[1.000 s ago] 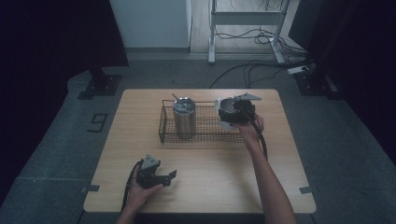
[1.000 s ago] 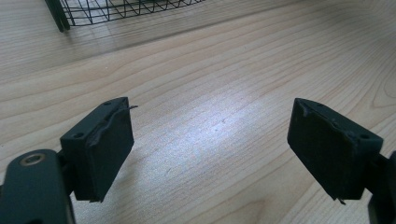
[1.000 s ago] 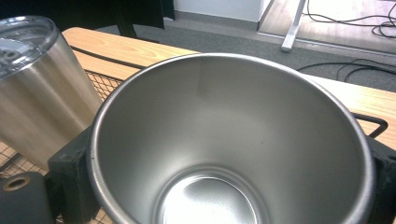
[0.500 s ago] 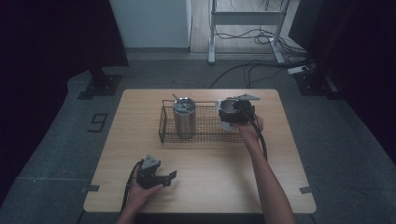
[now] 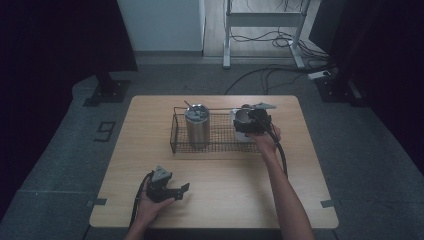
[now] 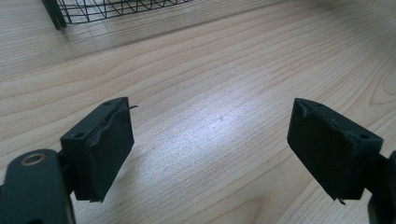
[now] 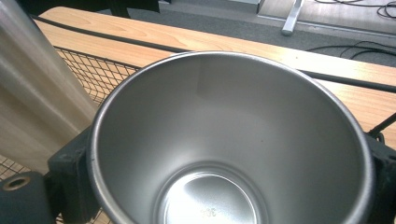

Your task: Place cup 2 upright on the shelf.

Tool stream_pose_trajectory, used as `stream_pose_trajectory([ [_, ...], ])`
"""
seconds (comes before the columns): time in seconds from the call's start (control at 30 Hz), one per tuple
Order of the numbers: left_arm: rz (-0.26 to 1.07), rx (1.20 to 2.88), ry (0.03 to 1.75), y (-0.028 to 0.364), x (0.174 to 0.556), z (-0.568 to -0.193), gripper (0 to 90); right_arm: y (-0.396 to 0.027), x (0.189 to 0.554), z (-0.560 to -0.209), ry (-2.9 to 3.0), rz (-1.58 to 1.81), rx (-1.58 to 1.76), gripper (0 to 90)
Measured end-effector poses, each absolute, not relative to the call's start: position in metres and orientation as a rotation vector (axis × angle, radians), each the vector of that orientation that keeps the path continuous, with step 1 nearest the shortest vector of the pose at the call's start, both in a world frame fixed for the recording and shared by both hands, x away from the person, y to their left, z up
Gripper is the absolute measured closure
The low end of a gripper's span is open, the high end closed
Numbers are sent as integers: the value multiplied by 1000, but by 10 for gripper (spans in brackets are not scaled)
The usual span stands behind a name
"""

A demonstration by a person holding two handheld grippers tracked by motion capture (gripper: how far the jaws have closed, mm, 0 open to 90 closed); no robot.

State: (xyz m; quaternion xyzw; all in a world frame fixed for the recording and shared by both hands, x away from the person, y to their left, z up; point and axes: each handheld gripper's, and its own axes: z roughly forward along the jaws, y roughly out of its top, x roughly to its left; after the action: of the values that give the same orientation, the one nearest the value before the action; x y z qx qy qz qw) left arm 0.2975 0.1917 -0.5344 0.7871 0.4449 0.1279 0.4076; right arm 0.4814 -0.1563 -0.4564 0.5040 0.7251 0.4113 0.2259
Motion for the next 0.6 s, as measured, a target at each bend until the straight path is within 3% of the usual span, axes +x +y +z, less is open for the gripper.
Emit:
stream_pose_trajectory([
  [0.6,321,1984,1119,192,298,-534,148,-156,479,-472,2020,1100,1409,67],
])
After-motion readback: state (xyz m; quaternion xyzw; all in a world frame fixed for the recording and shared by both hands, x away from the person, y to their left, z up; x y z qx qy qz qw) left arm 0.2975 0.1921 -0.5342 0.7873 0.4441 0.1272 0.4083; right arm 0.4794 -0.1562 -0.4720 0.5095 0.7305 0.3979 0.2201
